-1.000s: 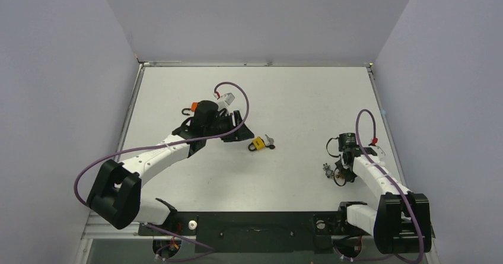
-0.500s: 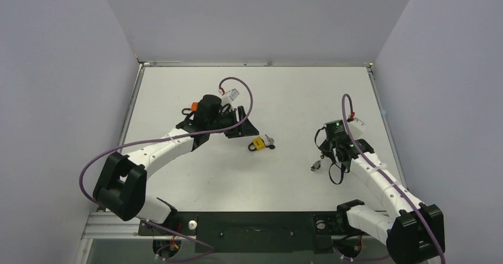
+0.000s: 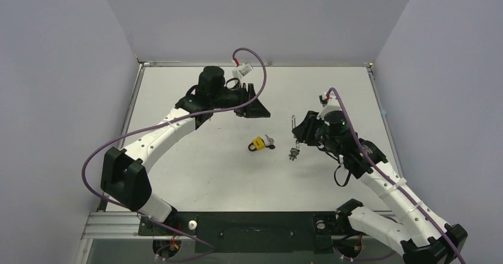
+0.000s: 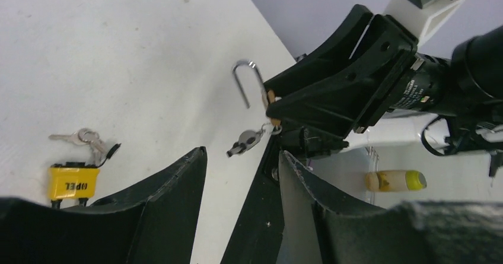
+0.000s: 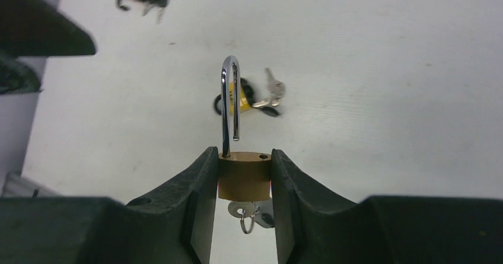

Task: Lock with the key
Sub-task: Pick up the lock from the center of the board, then lock the lock.

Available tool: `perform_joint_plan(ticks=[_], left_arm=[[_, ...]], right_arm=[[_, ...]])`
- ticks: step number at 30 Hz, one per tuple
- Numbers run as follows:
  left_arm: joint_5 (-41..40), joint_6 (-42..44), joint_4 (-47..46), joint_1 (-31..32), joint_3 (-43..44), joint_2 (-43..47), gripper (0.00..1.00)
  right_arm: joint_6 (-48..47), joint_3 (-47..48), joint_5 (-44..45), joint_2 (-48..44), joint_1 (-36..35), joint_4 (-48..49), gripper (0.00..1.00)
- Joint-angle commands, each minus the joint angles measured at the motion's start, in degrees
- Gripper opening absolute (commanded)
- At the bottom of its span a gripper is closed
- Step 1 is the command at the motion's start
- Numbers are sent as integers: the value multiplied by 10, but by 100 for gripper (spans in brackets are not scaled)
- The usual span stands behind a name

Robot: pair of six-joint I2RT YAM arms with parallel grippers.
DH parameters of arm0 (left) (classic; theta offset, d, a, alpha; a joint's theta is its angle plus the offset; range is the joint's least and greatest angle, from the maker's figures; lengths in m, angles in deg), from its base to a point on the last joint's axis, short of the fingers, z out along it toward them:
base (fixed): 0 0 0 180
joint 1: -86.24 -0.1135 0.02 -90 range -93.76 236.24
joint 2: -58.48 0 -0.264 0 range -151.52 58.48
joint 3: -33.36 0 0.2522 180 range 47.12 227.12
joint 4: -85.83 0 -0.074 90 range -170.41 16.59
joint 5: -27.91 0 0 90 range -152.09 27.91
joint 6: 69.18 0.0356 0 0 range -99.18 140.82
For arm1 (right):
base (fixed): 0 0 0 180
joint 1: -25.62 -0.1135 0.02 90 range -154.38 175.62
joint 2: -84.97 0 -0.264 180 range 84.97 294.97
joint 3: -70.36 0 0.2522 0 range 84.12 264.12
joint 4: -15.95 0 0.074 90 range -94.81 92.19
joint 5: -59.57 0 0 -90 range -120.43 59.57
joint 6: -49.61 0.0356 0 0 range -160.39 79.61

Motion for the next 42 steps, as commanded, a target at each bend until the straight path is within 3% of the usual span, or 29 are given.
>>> perform_joint_plan(ticks=[1,6,11,18,24,37,42], left_arm=[[103,25,-10,-1,55,4,45],[132,-33,-59,3,49,21,44],[155,10,-72,8,25,61,44],[210,40,-112,7,11,97,44],[234,16,-152,9,-4,107,44],[249,46,-116,18,-5,120,39],[247,86,-52,23,3,123,34]], right_arm=[[-59,34,-138,-30,-38,82,0],[-69,43,-233,-38,-63,121,0],[-65,61,-278,-34,-76,140,0],[-59,84,-295,-34,-88,136,0],[-50,91,-298,-37,-99,140,0],[-45,96,-279,-50,-111,131,0],[-46,94,-272,-53,-114,128,0]])
